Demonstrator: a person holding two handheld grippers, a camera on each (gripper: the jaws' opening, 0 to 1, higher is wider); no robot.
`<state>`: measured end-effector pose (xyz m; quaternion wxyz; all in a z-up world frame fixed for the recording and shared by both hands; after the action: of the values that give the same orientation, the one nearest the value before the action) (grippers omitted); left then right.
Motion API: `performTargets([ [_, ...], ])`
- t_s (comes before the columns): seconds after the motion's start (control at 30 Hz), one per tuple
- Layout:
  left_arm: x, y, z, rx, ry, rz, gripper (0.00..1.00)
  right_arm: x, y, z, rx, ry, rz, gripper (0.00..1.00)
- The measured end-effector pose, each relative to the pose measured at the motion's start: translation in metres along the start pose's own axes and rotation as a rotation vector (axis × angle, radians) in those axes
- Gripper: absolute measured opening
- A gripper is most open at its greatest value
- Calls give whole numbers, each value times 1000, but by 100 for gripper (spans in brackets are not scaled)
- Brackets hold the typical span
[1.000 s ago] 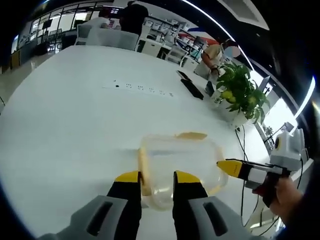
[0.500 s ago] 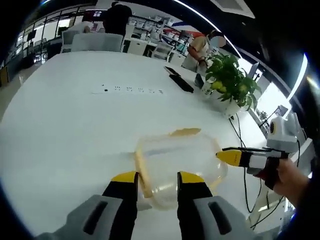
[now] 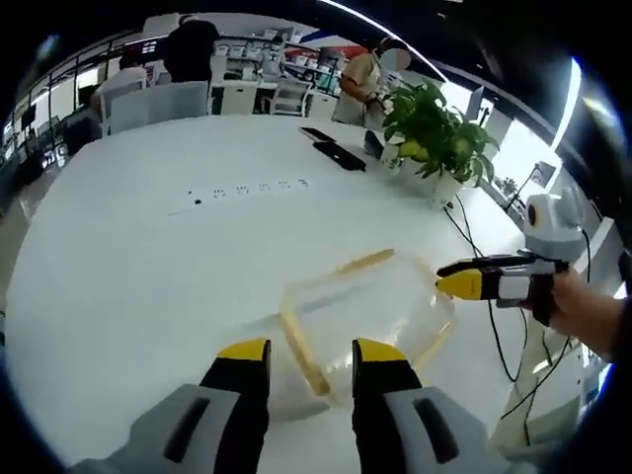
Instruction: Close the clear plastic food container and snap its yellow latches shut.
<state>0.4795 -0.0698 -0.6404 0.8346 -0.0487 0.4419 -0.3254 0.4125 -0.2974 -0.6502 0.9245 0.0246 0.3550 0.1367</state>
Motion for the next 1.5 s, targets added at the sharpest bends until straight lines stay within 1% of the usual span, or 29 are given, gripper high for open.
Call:
performTargets([
  [0.07, 0, 0, 1, 13, 6, -10, 27, -1, 0, 0, -9, 6, 3, 22],
  [0.13, -2, 0, 2, 68, 24, -28, 28, -1, 1, 0, -22, 6, 13, 21],
  [0.2, -4, -2, 3, 104, 38, -47, 29, -1, 1, 0, -41, 6, 23, 21],
  [0.33, -7, -4, 10, 176, 61, -89, 29, -6, 4, 3, -78, -10, 44, 21],
  [0.37, -8, -5, 14, 213, 64, -110, 29, -9, 6, 5, -91, -13, 49, 21],
  [0.43, -9, -8, 18, 258, 79, -149, 28, -12, 9, 6, -105, -20, 67, 20],
  [0.47, -10, -9, 20, 274, 80, -145, 28, -13, 11, 7, -110, -22, 75, 20],
  [0.5, -10, -10, 21, 294, 87, -155, 29, -14, 13, 9, -125, -26, 83, 20],
  [0.67, -9, -14, 27, 344, 118, -168, 28, -14, 17, 12, -171, -22, 113, 18],
  [0.73, -8, -19, 29, 369, 123, -191, 28, -13, 16, 12, -168, -21, 122, 18],
  [0.77, -7, -22, 29, 387, 135, -203, 28, -11, 16, 12, -172, -16, 137, 18],
  [0.83, -6, -26, 29, 424, 158, -234, 27, -9, 17, 12, -193, -9, 152, 18],
  [0.9, -3, -30, 30, 460, 174, -250, 26, -8, 17, 12, -211, -5, 169, 18],
  [1.0, 0, -34, 32, 459, 181, -258, 26, -7, 17, 14, -229, -8, 186, 17],
  [1.03, 2, -36, 33, 476, 182, -270, 26, -7, 17, 15, -230, -9, 190, 17],
  [1.13, 6, -40, 36, 492, 187, -292, 26, -6, 17, 16, -246, -7, 211, 17],
  [1.27, 13, -45, 38, 552, 205, -339, 26, -4, 16, 17, -276, -2, 240, 16],
  [1.33, 15, -45, 40, 565, 210, -344, 26, -3, 17, 16, -293, 0, 257, 16],
  [1.37, 17, -47, 41, 582, 211, -360, 26, -2, 18, 16, -304, -2, 266, 16],
  [1.5, 20, -48, 45, 609, 216, -368, 25, -1, 20, 16, -337, 0, 286, 15],
])
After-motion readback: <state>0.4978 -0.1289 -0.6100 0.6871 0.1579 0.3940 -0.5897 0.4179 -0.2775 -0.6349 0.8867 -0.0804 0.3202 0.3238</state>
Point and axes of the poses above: the point that each gripper's makers call its tool centre point, and the gripper's own axes: x roughly forward along the fingers, y roughly to its left, z roughly out of its top, the point moved 8 cm from there along -x, roughly backward along the fingers, and after that the axes turned 14 degrees about -x, right-handed, at the moved point
